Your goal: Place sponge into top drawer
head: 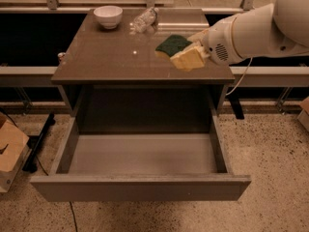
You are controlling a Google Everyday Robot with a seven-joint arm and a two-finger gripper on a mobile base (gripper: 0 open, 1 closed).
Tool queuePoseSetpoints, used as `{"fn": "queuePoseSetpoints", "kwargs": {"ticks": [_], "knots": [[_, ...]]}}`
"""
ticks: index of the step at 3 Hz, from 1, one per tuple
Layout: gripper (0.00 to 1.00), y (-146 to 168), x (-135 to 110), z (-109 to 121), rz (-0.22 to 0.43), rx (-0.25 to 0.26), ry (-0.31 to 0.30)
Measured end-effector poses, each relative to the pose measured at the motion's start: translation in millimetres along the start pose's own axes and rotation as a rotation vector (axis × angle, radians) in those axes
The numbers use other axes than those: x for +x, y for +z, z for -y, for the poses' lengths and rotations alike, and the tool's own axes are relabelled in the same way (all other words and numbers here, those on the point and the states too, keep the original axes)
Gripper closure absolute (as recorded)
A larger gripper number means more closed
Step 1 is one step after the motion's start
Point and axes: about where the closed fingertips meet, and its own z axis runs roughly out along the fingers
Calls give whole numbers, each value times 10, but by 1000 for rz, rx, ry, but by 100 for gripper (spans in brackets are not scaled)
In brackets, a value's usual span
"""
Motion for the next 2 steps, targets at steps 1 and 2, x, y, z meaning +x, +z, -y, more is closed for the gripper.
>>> {"fn": "queuePoseSetpoints", "kwargs": {"ticks": [1,2], "knots": [[100,-63,134,-346,-20,-134,-20],[100,-36,346,-665,-38,-237,14]]}}
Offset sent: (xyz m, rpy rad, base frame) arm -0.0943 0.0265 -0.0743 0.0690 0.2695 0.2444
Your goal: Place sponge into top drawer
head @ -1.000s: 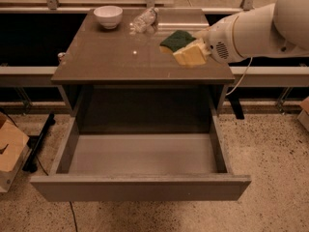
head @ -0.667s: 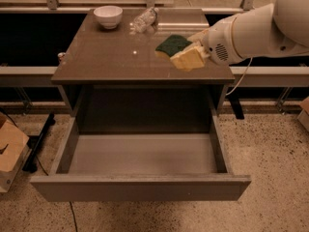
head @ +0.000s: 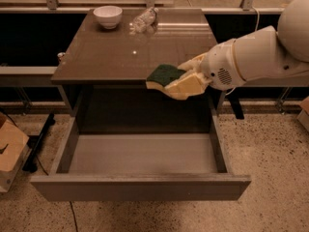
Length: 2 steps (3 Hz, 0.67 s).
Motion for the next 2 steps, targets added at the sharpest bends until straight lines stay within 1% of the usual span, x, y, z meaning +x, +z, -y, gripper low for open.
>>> {"fn": "queuePoseSetpoints", "kwargs": {"ticks": [1,2], "knots": [[100,297,306,-216,-37,-84,41],[100,613,643,-352,-51,-131,78]]}}
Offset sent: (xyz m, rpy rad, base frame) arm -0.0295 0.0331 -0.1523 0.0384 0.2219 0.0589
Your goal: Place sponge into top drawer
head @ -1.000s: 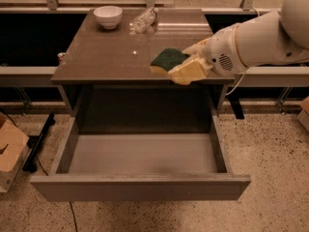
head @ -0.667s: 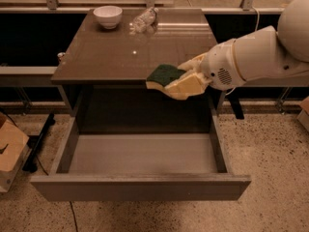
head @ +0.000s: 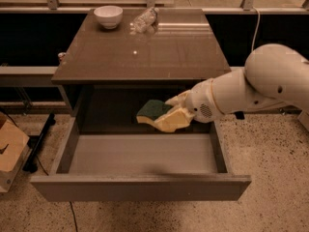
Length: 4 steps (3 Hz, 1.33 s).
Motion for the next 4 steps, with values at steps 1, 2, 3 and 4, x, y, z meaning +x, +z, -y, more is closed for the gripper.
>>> {"fn": "queuePoseSetpoints", "kwargs": {"ticks": [1,2,3,4], "knots": [[100,357,372,7,-14,-13,48],[100,632,693,75,-20,11,99],[81,843,989,211,-35,59,153],[58,1014,1187,359,-44,109,200]]}}
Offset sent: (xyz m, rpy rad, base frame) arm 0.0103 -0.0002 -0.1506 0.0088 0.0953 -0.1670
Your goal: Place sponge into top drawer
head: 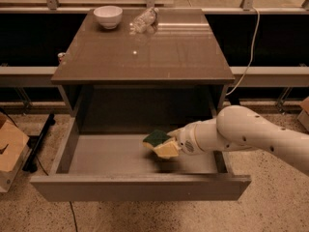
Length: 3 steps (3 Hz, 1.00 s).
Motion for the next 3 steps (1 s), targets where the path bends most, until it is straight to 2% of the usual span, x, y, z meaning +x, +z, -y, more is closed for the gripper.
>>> {"fn": "queuePoseSetpoints", "kwargs": {"ticks": [1,2,3], "knots": [[34,143,102,123,-10,44,39],[11,117,39,244,2,108,45],[0,123,33,237,4,106,45]]}}
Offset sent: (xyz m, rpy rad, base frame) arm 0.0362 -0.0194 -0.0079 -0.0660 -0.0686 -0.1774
